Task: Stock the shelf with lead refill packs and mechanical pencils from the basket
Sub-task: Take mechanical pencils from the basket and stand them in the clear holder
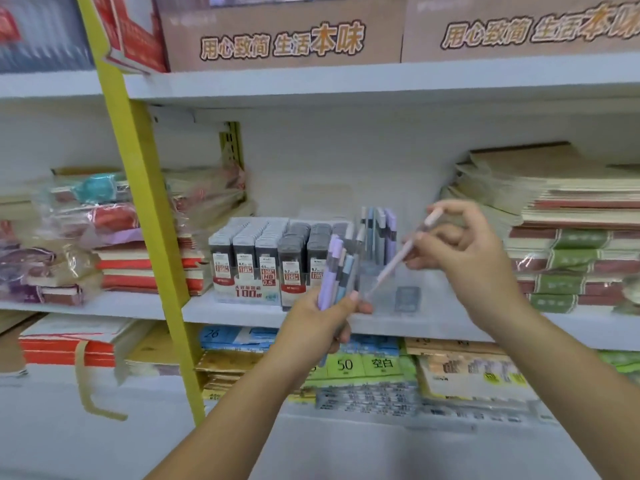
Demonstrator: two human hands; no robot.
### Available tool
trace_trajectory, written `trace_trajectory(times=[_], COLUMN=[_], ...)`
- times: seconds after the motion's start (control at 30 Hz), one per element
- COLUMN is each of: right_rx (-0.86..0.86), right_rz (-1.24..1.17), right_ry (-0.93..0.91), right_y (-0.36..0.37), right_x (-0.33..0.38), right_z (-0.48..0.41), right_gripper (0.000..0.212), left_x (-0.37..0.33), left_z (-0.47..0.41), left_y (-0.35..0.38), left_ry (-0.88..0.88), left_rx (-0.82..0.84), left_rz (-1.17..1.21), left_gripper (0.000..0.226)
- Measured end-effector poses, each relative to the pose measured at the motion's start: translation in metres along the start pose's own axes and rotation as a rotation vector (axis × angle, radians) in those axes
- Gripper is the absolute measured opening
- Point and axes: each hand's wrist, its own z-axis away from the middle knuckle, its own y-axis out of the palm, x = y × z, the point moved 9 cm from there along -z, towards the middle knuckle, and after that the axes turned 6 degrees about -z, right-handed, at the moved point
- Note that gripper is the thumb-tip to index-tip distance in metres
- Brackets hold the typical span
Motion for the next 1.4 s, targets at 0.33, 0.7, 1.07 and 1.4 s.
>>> trace_trajectory(times=[0.33,0.7,1.07,1.4], right_rx=[0.004,0.117,0.348,0.249], right_rz=[0.290,0.479,0.907,1.135], right_ry=[-0.215,-0.211,-0.289,-0.300], right_y=[-0.011,0.026,0.056,0.057], right_x=[0.030,0.001,-0.046,-0.051], right_z=[-0.091,-0.120,-0.104,-0.112], right_gripper=[0.028,0.024,0.020,0.026], left_x=[-0.028,-0.039,-0.039,-0.039], left_z=[-0.043,-0.054,-0.057,-0.056], left_y=[-0.041,-0.052,-0.053,-0.050], left_ry=[0.071,0.173,0.180,0.144], left_rx=[-0.164,-0.218,-0.211,-0.182], left_rz=[0.058,0.074,0.051,0.072], left_gripper=[0.033,0.026,0.014,0.016])
